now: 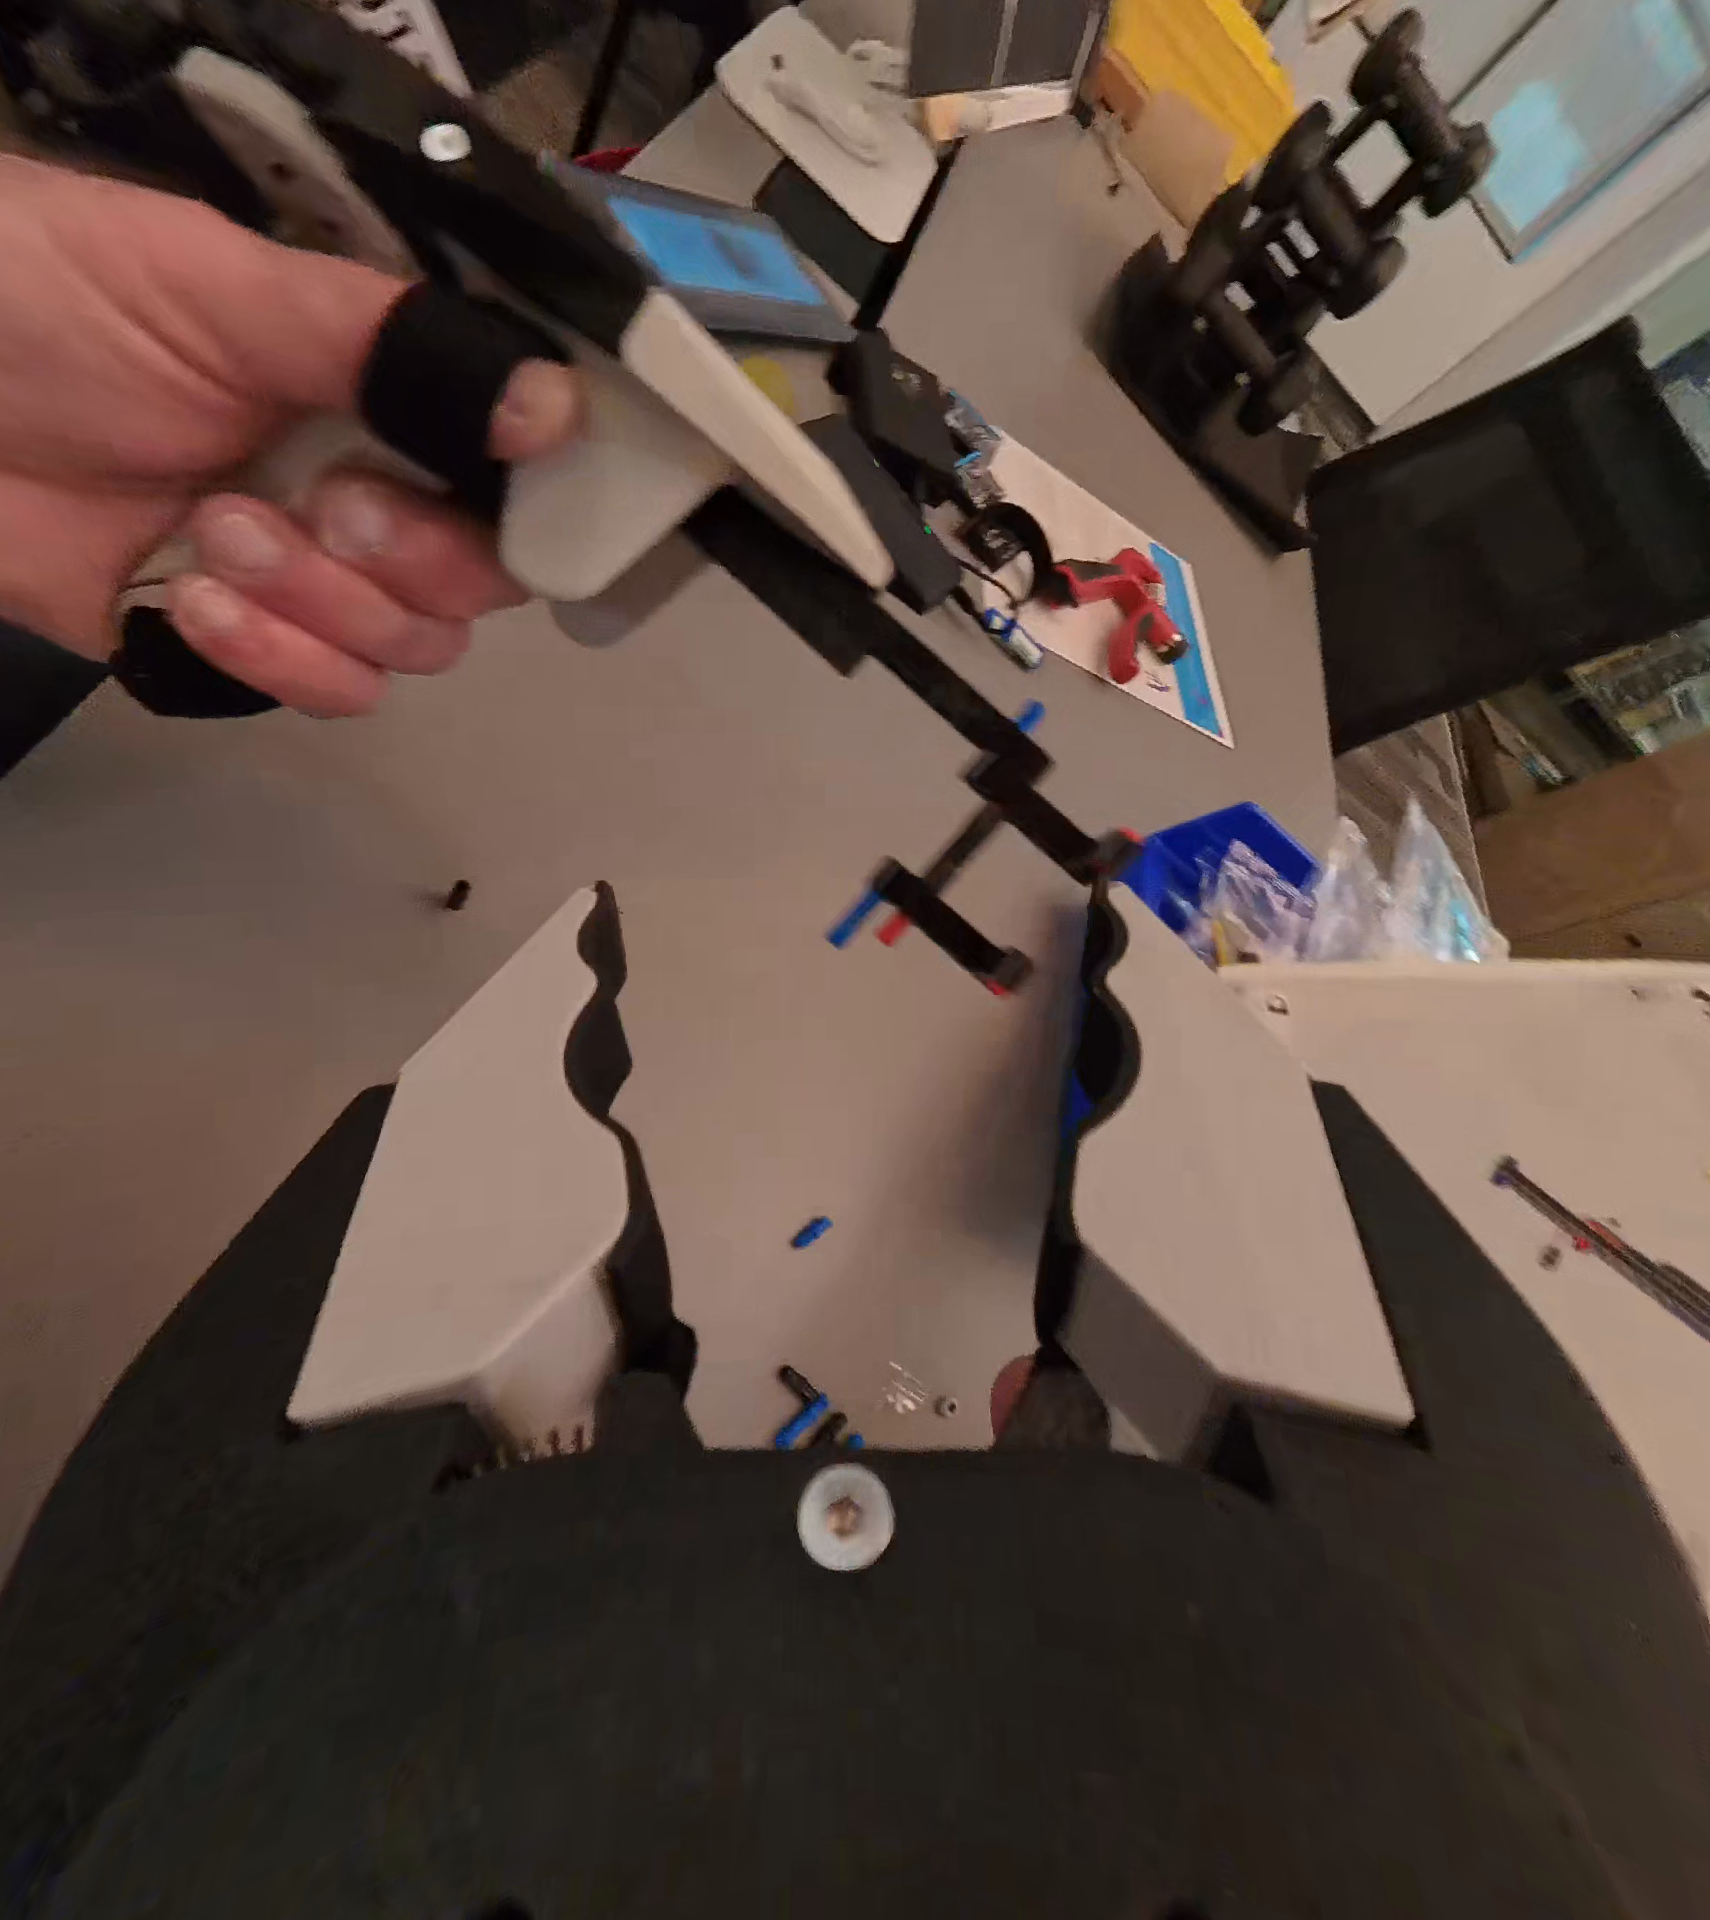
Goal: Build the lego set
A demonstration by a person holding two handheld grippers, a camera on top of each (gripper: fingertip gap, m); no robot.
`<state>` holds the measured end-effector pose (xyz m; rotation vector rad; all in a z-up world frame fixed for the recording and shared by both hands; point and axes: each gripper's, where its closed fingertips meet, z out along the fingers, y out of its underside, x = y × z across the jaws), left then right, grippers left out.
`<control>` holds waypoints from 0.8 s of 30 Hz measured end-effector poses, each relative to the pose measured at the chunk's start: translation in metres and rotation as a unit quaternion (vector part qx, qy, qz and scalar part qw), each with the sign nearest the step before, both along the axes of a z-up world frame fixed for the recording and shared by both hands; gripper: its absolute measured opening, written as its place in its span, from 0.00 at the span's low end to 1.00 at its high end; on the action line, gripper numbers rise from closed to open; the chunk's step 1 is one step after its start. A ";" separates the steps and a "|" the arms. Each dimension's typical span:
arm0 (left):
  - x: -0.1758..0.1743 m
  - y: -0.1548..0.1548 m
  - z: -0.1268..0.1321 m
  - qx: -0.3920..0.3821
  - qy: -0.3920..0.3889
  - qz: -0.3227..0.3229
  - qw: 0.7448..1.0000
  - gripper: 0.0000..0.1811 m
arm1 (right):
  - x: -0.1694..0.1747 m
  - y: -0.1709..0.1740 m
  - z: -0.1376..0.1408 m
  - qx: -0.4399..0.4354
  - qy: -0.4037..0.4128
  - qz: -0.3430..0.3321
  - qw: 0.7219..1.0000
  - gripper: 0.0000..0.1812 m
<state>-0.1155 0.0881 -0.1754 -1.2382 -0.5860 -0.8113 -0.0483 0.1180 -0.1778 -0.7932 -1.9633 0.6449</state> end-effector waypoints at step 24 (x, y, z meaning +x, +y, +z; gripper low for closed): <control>0.045 0.002 0.024 -0.045 0.333 0.065 0.940 0.03 | 0.004 -0.028 -0.002 0.001 0.039 0.011 0.999 0.55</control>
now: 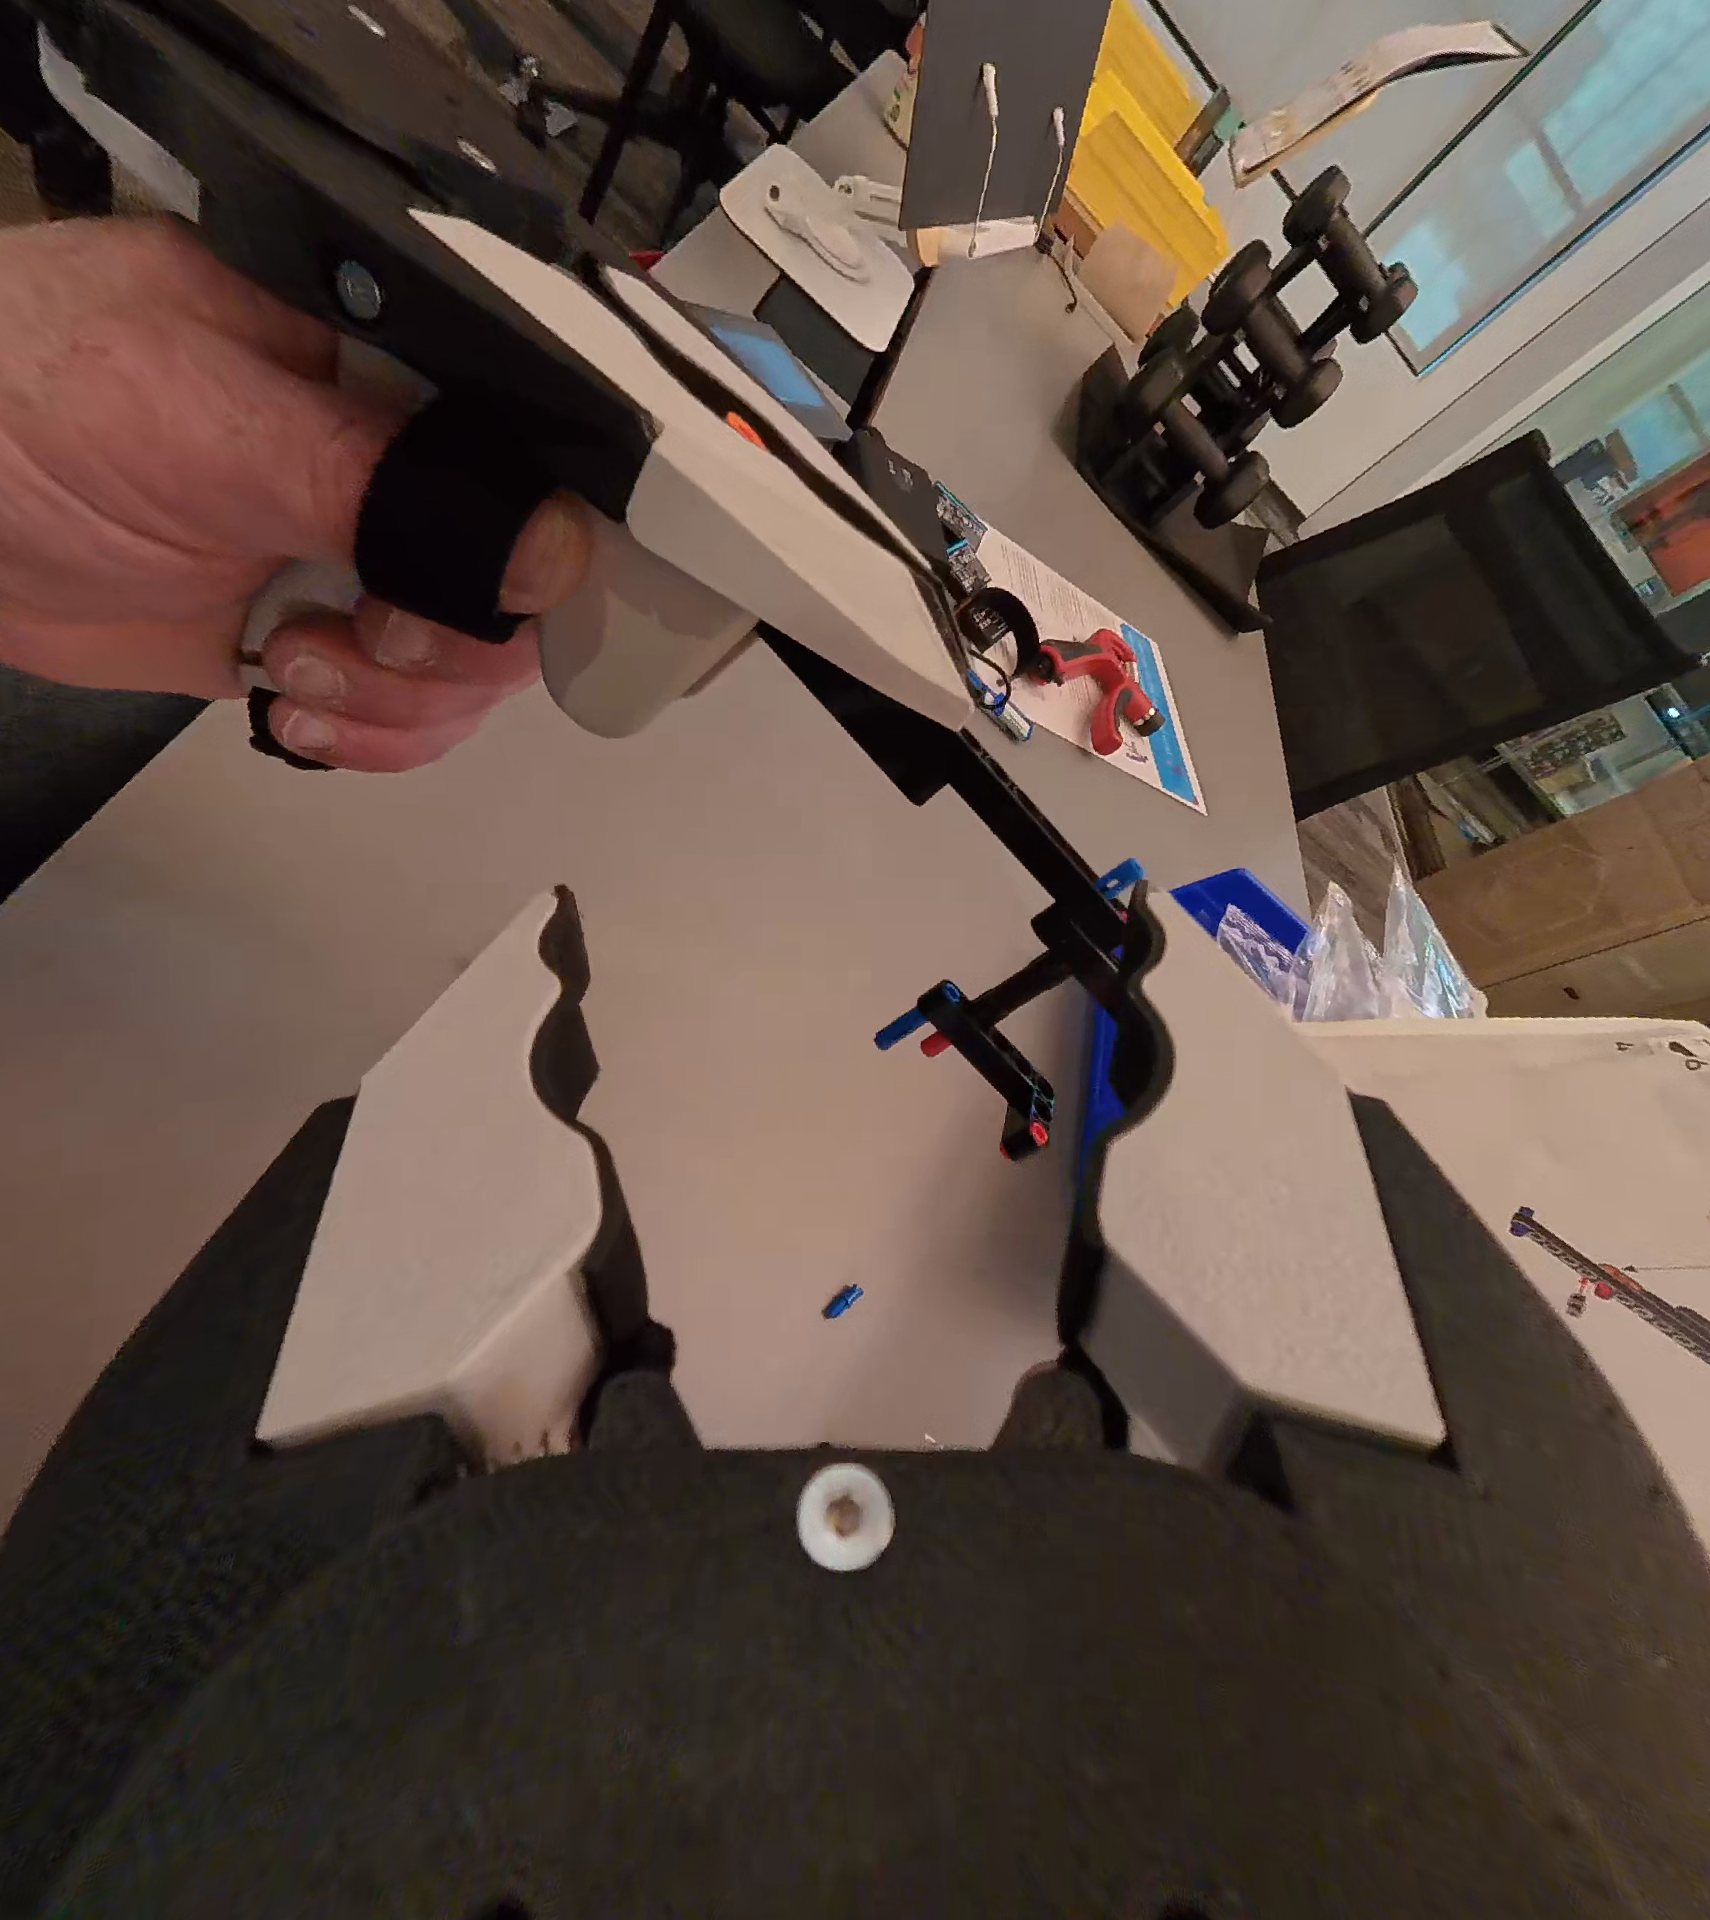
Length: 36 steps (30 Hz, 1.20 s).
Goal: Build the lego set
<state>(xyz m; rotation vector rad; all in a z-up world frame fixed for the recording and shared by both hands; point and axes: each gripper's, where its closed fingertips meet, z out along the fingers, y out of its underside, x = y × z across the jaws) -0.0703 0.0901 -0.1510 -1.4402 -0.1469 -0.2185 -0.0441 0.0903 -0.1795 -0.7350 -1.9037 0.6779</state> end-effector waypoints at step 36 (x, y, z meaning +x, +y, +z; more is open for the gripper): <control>0.007 0.004 0.000 -0.006 0.012 -0.002 1.000 0.03 | 0.004 -0.024 -0.007 0.008 -0.016 0.035 0.999 0.57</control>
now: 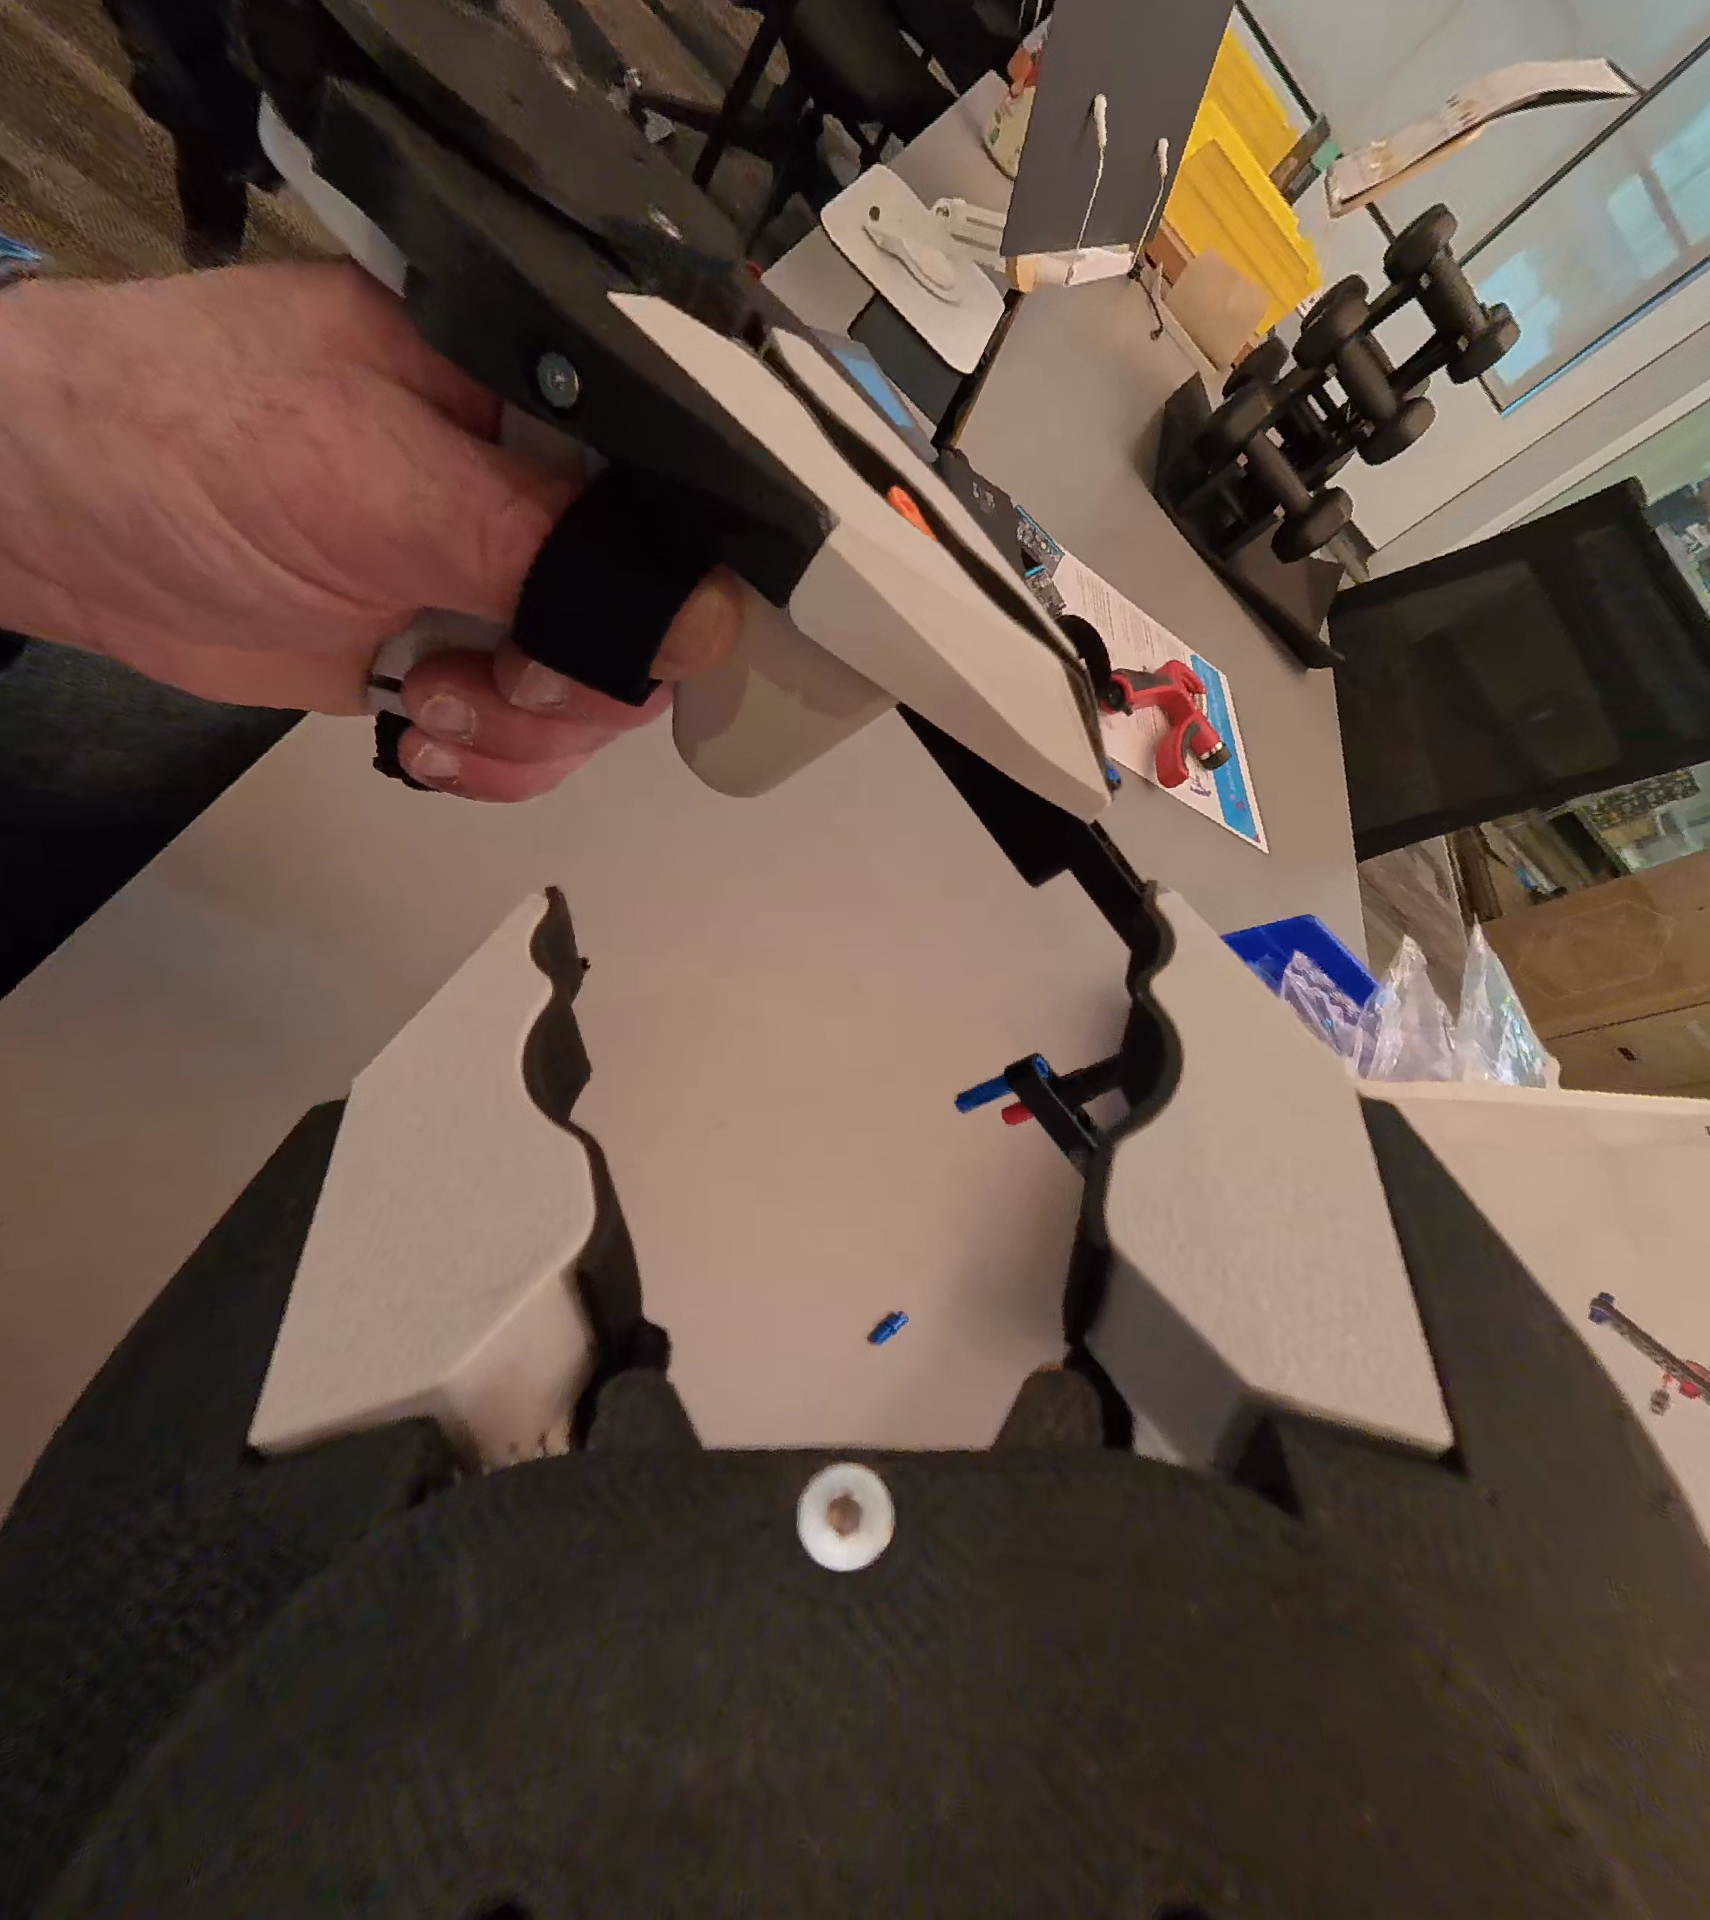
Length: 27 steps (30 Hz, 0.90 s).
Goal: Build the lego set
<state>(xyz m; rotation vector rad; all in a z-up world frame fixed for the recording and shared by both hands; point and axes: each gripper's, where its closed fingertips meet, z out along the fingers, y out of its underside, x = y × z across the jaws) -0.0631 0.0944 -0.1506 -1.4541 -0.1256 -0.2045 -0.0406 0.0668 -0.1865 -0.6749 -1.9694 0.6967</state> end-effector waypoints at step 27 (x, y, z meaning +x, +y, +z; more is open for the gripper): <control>0.013 0.008 -0.006 -0.019 -0.026 -0.044 0.998 0.03 | 0.003 0.011 0.000 0.031 0.017 -0.012 0.999 0.51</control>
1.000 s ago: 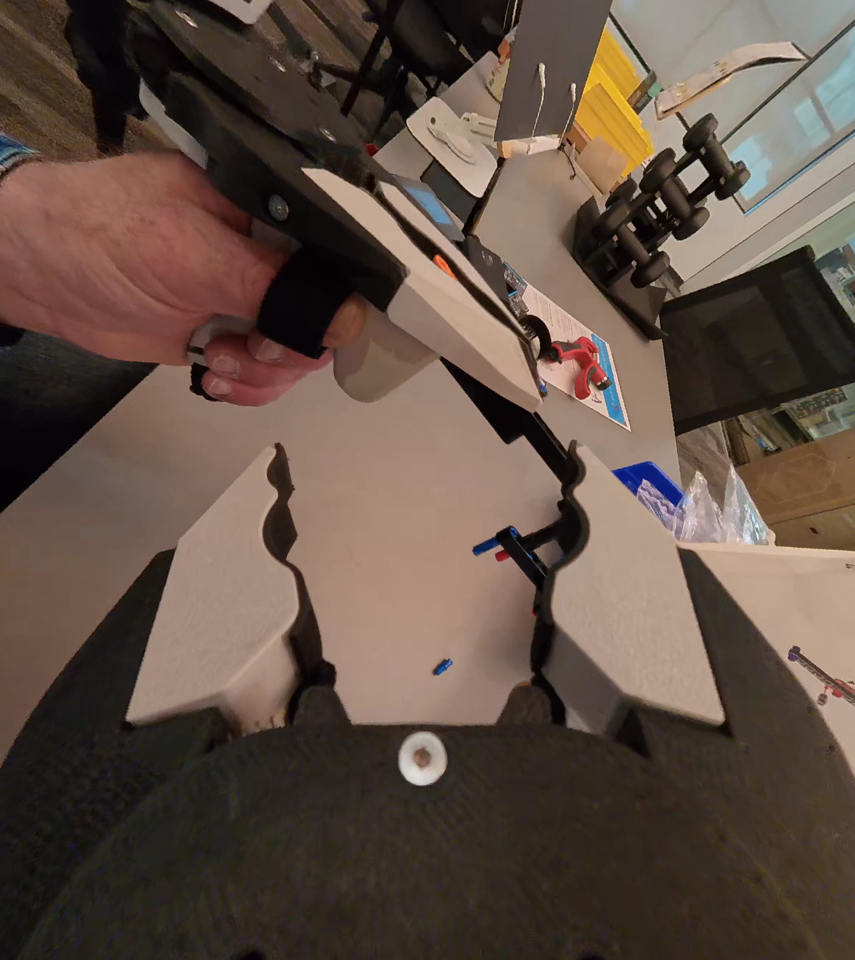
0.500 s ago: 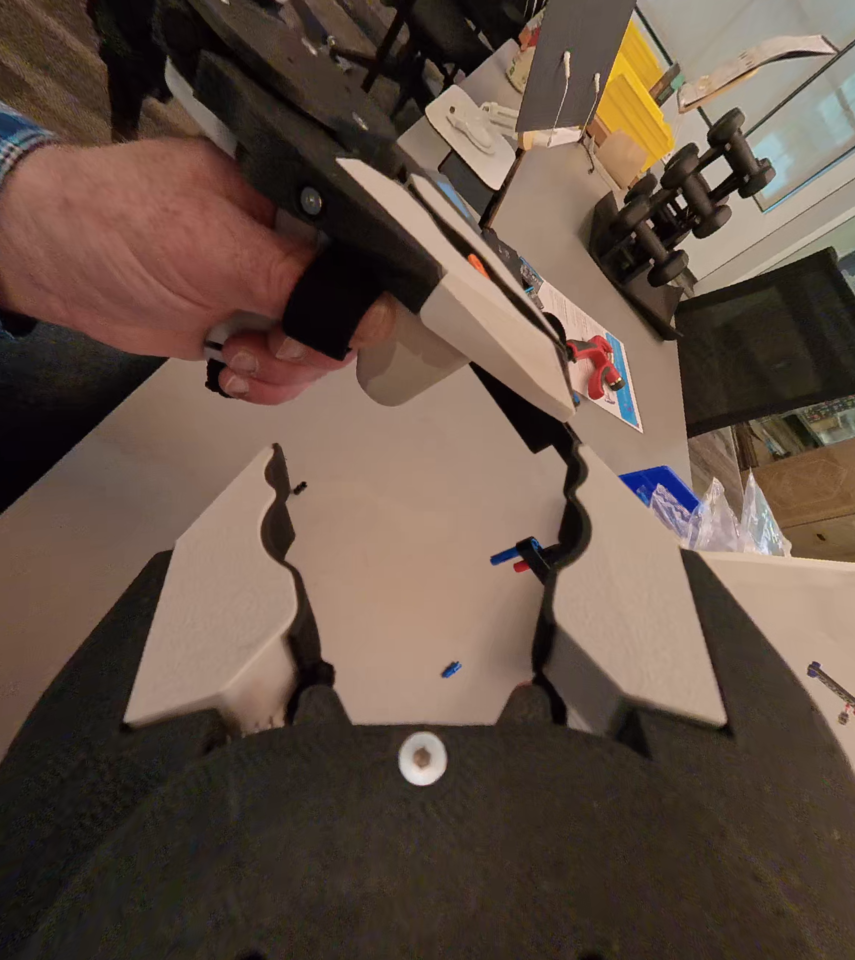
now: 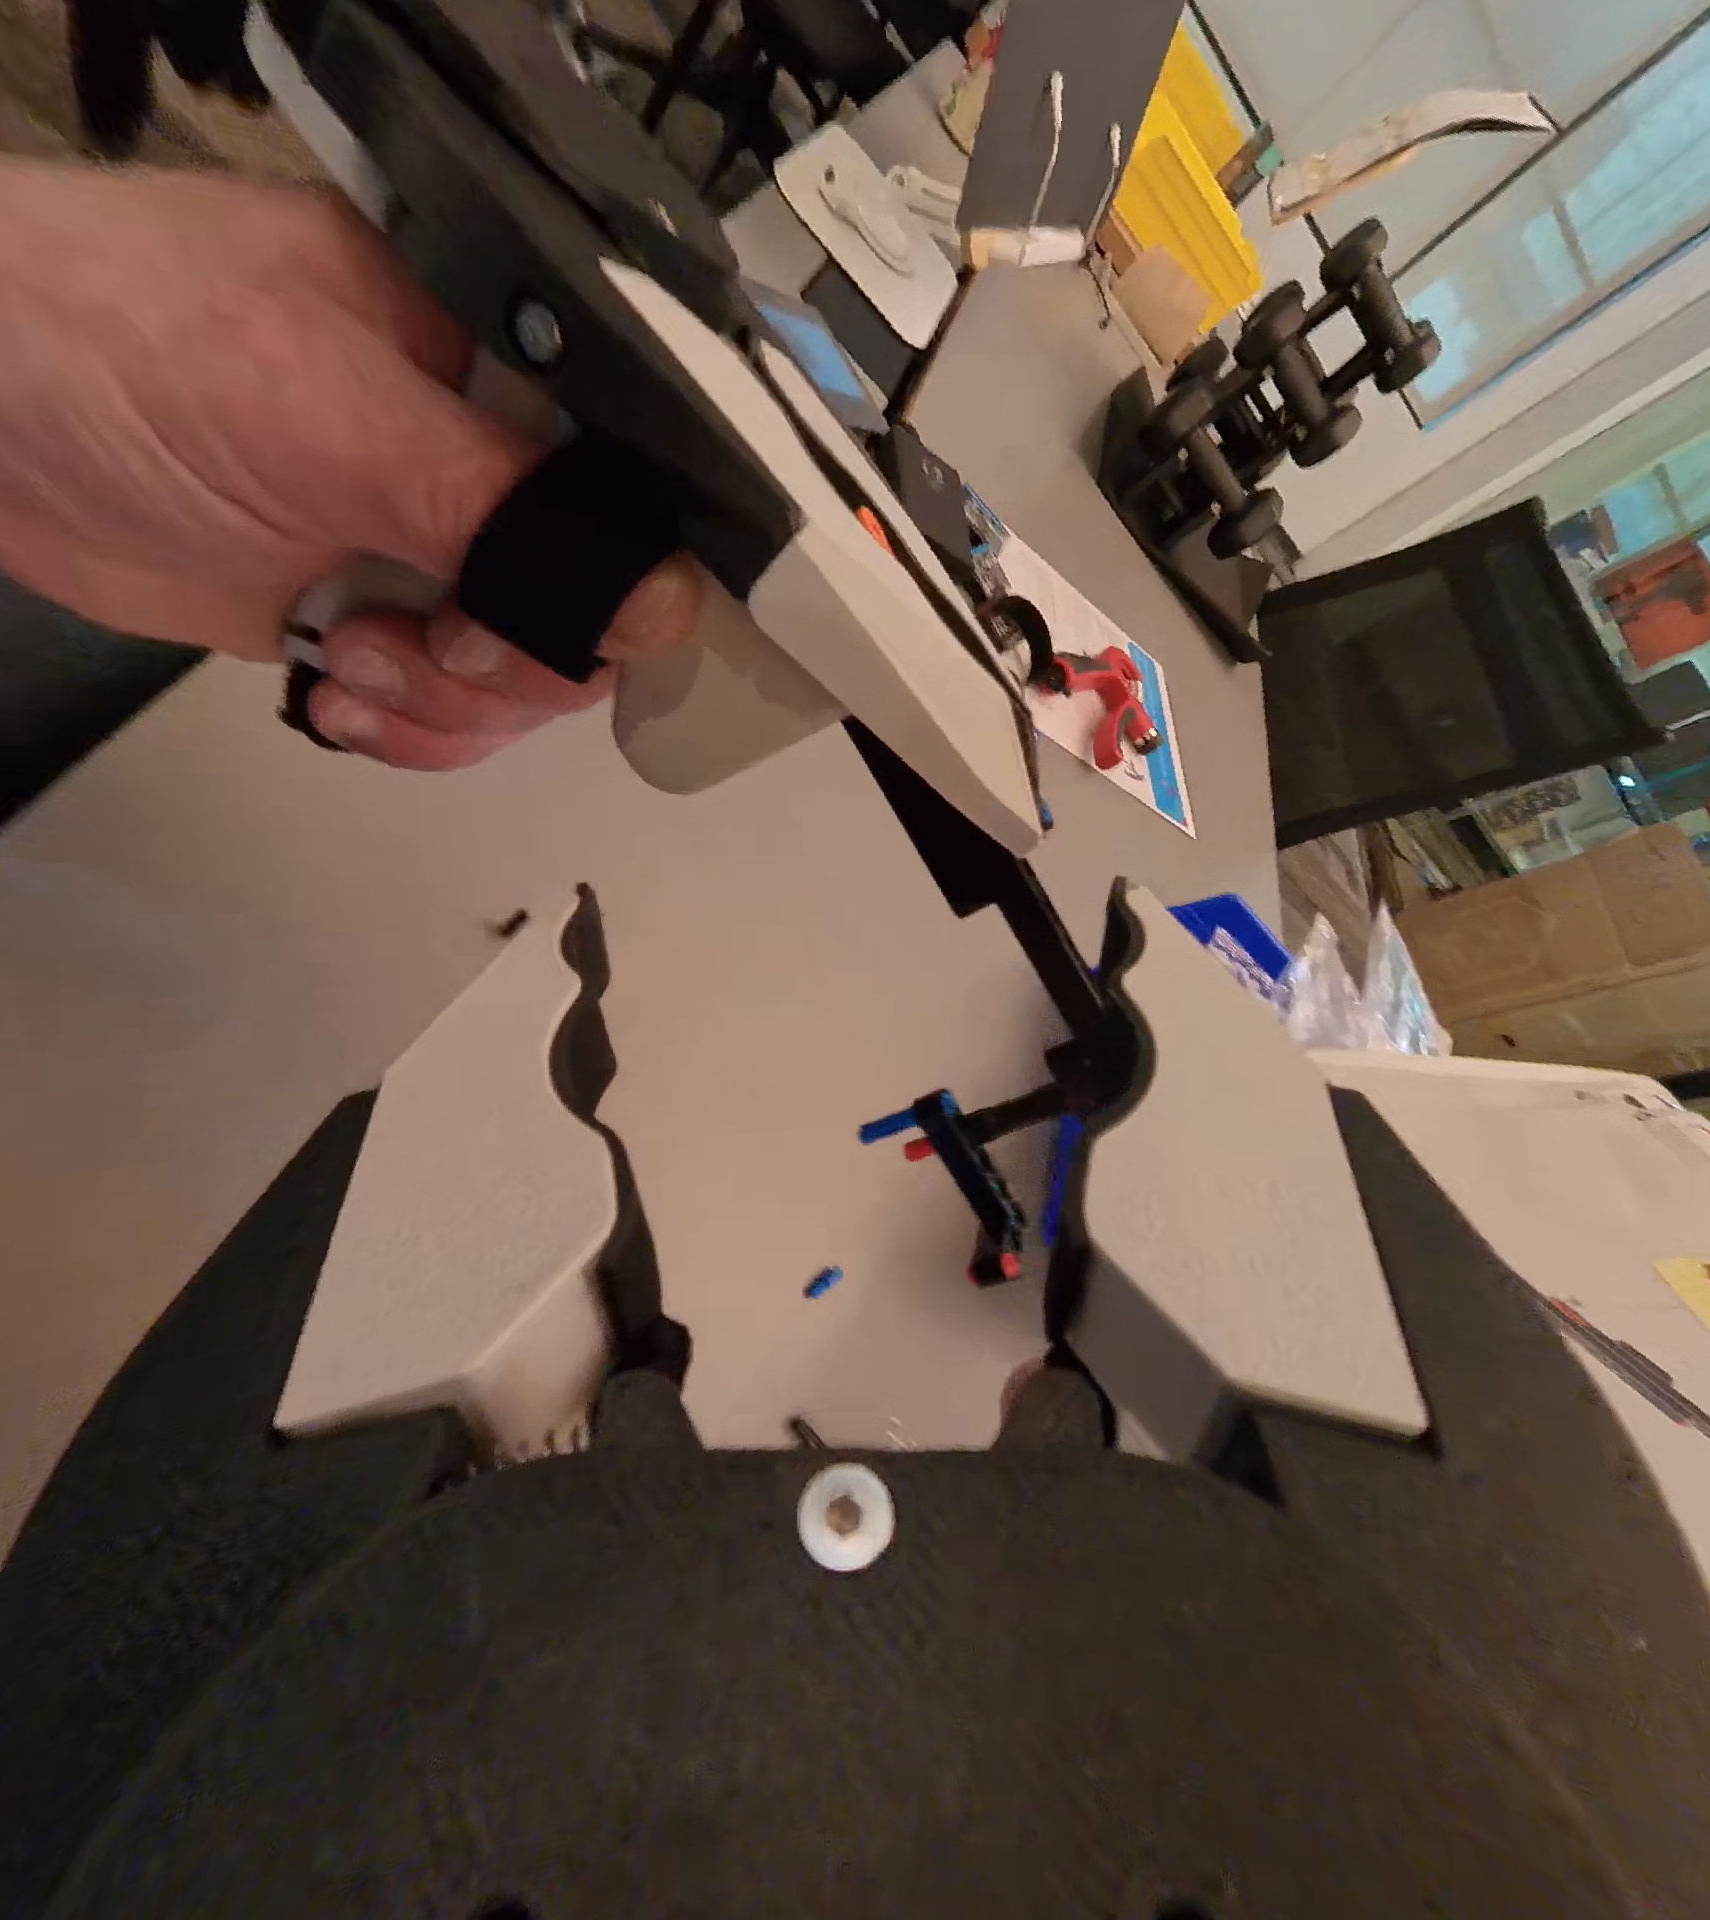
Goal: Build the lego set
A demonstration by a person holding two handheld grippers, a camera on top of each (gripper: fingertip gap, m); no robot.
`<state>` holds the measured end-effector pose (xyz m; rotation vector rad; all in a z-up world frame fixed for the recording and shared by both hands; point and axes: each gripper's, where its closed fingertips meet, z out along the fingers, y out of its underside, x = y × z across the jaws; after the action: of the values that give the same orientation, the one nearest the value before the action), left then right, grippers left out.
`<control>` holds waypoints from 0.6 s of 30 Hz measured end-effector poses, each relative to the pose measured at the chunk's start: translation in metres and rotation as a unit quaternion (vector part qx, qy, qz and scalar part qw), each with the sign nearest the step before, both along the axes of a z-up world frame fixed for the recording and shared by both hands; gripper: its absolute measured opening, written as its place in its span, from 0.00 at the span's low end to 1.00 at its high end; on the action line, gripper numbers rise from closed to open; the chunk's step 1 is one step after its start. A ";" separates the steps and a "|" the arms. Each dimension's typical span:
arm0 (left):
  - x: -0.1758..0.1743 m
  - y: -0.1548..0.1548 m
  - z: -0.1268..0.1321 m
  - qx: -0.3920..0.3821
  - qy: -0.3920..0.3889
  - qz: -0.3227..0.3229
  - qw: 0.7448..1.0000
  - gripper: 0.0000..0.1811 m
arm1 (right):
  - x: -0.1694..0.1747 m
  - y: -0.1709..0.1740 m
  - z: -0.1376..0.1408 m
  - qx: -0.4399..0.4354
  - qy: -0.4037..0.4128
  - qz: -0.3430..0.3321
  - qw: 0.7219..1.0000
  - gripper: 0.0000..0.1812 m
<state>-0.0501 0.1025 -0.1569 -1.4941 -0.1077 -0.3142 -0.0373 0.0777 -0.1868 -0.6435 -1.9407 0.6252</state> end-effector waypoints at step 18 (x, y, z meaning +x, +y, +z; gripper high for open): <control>0.039 0.015 -0.023 -0.076 -0.039 -0.109 0.990 0.03 | 0.011 0.043 -0.025 0.166 0.001 -0.035 0.986 0.07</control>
<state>-0.0116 0.1174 -0.1798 -1.6491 -0.0302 -0.5510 -0.0264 0.1209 -0.2120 -0.4958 -1.9531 0.2493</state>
